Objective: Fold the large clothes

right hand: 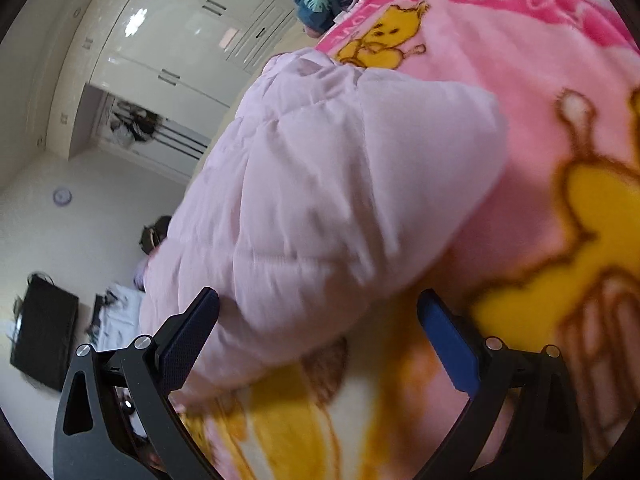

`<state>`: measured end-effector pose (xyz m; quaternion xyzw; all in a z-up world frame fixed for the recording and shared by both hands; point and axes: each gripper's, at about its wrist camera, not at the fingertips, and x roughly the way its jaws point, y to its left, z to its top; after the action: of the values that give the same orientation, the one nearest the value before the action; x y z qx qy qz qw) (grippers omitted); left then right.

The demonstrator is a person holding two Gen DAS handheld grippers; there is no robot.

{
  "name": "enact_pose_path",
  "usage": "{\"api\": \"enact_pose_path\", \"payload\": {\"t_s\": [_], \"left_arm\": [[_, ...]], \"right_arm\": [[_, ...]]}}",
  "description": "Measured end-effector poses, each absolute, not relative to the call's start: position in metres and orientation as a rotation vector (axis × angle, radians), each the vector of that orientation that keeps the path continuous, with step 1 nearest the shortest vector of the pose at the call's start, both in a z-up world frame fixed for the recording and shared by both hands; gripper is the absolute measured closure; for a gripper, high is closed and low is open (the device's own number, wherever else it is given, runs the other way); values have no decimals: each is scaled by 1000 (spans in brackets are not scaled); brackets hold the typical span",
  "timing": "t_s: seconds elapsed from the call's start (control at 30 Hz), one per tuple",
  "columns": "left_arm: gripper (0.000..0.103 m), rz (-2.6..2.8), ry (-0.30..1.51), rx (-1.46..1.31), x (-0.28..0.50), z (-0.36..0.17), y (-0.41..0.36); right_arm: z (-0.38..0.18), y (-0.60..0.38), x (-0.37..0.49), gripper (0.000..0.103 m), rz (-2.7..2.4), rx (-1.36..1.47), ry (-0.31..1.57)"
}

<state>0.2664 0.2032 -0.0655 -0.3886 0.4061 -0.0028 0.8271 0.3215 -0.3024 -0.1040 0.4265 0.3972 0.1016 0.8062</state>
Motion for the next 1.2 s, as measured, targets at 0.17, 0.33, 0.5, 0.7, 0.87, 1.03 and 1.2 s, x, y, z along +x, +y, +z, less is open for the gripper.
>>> {"api": "enact_pose_path", "payload": {"t_s": [0.17,0.33,0.5,0.7,0.87,1.03,1.2], "left_arm": [[9,-6,839,-901,276,-76,206],[9,4,822,-935,288,-80,209],[8,31,800,-998,302,-91,214],[8,89,762,-1004,316,-97,209],[26,123,765,-869,314,-83,196],[62,105,756,-715,306,-56,181],[71,100,733,-600,294,-27,168]], "right_arm": [[-113,-304,345,4,207,968,846],[-115,-299,361,4,201,935,846],[-114,-293,371,4,213,890,836],[-117,-289,375,4,245,841,827],[-109,-285,372,24,268,768,786],[-85,-274,365,53,285,623,747],[-50,-252,345,62,287,388,669]]}}
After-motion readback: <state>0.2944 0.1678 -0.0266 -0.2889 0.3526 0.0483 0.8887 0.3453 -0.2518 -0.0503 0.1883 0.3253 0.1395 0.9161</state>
